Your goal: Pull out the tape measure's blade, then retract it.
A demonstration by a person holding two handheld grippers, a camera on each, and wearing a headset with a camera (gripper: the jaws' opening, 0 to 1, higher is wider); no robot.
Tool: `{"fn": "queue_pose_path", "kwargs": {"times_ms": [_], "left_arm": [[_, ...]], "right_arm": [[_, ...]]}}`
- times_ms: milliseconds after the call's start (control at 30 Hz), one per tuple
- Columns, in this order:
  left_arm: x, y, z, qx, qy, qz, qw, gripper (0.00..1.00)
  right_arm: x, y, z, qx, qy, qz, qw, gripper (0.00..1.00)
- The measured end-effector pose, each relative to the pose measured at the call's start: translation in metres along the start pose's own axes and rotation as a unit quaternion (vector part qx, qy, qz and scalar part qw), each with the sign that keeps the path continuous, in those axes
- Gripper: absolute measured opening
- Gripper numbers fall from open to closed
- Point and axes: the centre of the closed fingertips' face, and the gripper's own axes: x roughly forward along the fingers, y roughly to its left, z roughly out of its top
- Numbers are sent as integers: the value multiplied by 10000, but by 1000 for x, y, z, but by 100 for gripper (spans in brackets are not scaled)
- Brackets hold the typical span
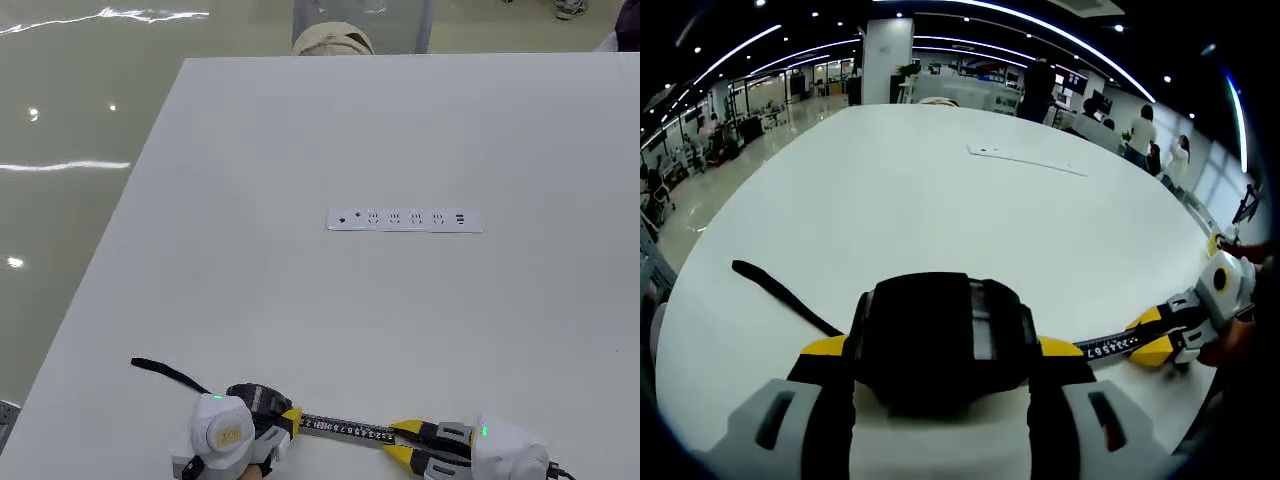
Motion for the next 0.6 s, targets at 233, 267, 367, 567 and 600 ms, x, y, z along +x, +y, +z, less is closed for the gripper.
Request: {"fn": "queue_pose_path", "kwargs": {"times_ms": [233, 267, 367, 567, 600], "left_arm": [[0, 0, 0, -37, 13, -12, 10000, 69], [0, 0, 0, -45, 13, -13, 10000, 69], [0, -1, 0, -63, 15, -14, 10000, 69], [0, -1, 0, -90, 30, -28, 10000, 69], [0, -1, 0, -88, 31, -27, 10000, 69]], "right_arm": [[6, 1, 1, -38, 2, 25, 10000, 12], [7, 1, 2, -40, 2, 26, 10000, 12], [8, 1, 2, -37, 2, 27, 10000, 12], [15, 3, 4, -43, 5, 43, 10000, 12], [16, 3, 5, -43, 4, 46, 10000, 12]]}}
